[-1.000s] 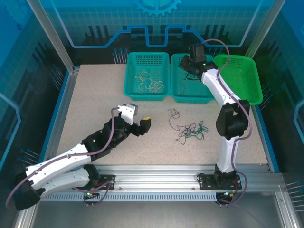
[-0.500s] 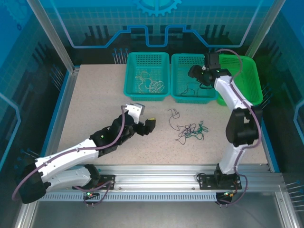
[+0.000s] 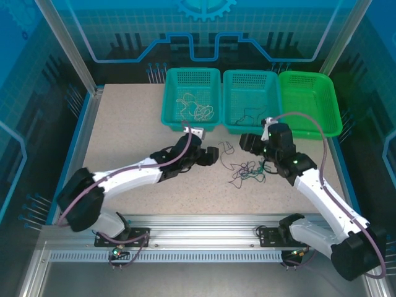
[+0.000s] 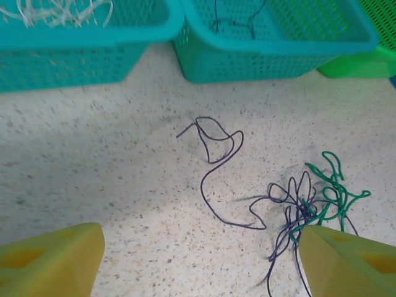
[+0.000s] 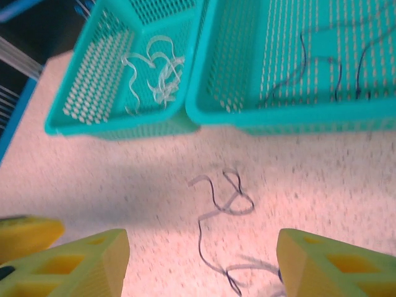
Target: Untangle the cables
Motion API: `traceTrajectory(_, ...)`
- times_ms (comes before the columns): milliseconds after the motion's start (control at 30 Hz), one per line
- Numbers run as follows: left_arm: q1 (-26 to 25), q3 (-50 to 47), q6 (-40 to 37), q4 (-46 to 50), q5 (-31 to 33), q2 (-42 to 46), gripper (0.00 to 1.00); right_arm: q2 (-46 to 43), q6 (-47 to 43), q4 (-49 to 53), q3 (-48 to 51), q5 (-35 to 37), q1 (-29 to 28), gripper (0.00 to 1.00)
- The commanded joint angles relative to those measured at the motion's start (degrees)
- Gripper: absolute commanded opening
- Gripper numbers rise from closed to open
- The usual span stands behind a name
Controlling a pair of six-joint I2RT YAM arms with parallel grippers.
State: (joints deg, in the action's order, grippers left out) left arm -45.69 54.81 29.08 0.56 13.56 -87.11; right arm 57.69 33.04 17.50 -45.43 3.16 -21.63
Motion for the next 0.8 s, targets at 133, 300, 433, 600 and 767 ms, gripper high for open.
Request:
traceTrajectory(133,0.25,11.54,10.25,1.22,-3.04,-16.51,0.73,2.64,6.47,4.89,6.88,8.92,-6.83,0.65)
traceTrajectory(300,0.28,15.60,15.21,0.11,-4.97,-23.97,0.67,7.63,10.29,5.34,8.73,9.58,-7.03,0.65)
traceTrajectory(433,0.21,20.88,16.83,5.91,-4.54,-29.08,0.59,9.94,12.09,2.10,10.36,8.70,-7.10,0.65)
traceTrajectory(600,0.23,23.38,19.30,8.37,-5.49,-32.75,0.44,15.76,14.54,2.67,8.68,9.05,-7.29,0.66)
traceTrajectory(767,0.25,22.68,20.34,8.46,-5.74,-32.71,0.05,20.85,16.26,2.33,8.16,11.46,-7.41,0.65)
